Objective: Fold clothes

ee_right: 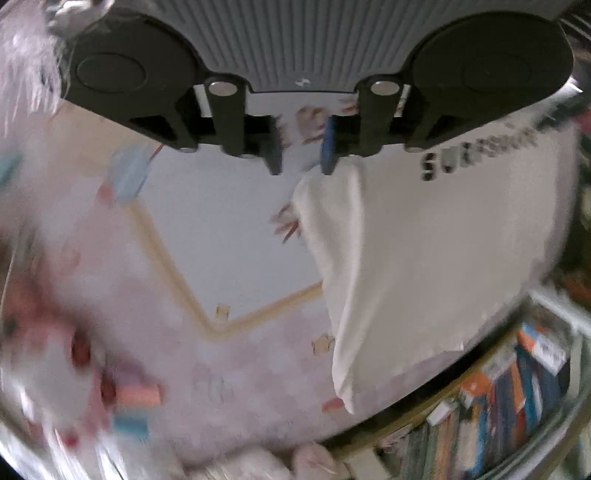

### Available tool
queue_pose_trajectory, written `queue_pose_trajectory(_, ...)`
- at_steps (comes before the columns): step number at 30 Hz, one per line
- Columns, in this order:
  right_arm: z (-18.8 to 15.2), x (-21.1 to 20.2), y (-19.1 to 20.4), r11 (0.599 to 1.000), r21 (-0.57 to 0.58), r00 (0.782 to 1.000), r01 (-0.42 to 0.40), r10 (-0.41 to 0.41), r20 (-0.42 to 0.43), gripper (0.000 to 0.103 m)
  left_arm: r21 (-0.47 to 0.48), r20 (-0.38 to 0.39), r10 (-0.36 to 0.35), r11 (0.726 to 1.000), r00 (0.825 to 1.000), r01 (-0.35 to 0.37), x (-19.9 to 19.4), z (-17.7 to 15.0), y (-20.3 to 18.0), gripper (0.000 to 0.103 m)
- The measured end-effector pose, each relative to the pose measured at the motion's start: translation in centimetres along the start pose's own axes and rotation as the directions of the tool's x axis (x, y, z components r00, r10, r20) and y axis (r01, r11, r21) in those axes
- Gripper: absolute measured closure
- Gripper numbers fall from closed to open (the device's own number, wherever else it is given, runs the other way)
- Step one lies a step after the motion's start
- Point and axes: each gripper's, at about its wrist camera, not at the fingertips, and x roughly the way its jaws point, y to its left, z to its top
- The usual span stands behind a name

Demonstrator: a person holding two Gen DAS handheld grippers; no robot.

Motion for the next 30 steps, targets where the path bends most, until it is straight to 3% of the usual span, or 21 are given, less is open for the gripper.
queue_pose_trajectory(4, -1.1, 1.6, -2.1, 0.948, 0.287, 0.990, -0.136, 0.144, -0.007, 0.074, 0.004, -0.005, -0.002, 1.000, 1.000, 0.002, 0.0, 0.1, 0.0, 0.018)
queue_pose_trajectory(8, -1.2, 2.2, -2.2, 0.900, 0.398, 0.984, -0.175, 0.167, 0.056, 0.075, 0.005, -0.008, -0.004, 1.000, 1.000, 0.004, 0.0, 0.2, 0.2, 0.018)
queue_pose_trajectory(9, -1.0, 2.2, -2.1, 0.902, 0.398, 0.986, -0.167, 0.153, 0.066, 0.083, 0.005, -0.007, -0.004, 1.000, 1.000, 0.004, 0.0, 0.2, 0.2, 0.018)
queue_pose_trajectory(10, -0.9, 2.1, -1.9, 0.903, 0.398, 0.987, -0.158, 0.139, 0.076, 0.099, 0.004, -0.007, -0.005, 1.000, 1.000, 0.005, 0.0, 0.2, 0.2, 0.018)
queue_pose_trajectory(11, -0.8, 2.1, -1.7, 0.905, 0.399, 0.988, -0.150, 0.126, 0.086, 0.099, 0.003, -0.007, -0.005, 1.000, 1.000, 0.005, 0.0, 0.1, 0.3, 0.018)
queue_pose_trajectory(14, -0.2, 0.4, -0.8, 0.943, 0.315, 0.988, -0.111, 0.070, 0.140, 0.100, -0.001, -0.011, -0.004, 1.000, 1.000, 0.004, 0.1, 0.2, 0.4, 0.018)
queue_pose_trajectory(17, 0.4, -0.8, 0.8, 0.988, 0.149, 0.985, -0.041, 0.015, 0.172, 0.101, -0.005, -0.015, -0.004, 1.000, 1.000, 0.004, 0.3, 0.2, 0.5, 0.018)
queue_pose_trajectory(21, 0.7, 0.6, 0.8, 0.992, 0.121, 0.991, 0.035, -0.051, 0.126, 0.101, -0.011, -0.012, -0.010, 1.000, 1.000, 0.010, 0.2, 0.1, 0.6, 0.018)
queue_pose_trajectory(25, 0.3, 0.6, 0.6, 0.977, 0.013, 0.966, 0.213, -0.213, 0.147, 0.101, -0.010, -0.012, -0.009, 1.000, 1.000, 0.009, 0.1, 0.1, 0.6, 0.018)
queue_pose_trajectory(30, 0.3, -0.4, 1.4, 0.976, -0.080, 0.968, 0.203, -0.187, 0.166, 0.098, -0.033, 0.003, -0.007, 0.999, 1.000, 0.007, -0.5, 0.0, 0.6, 0.018)
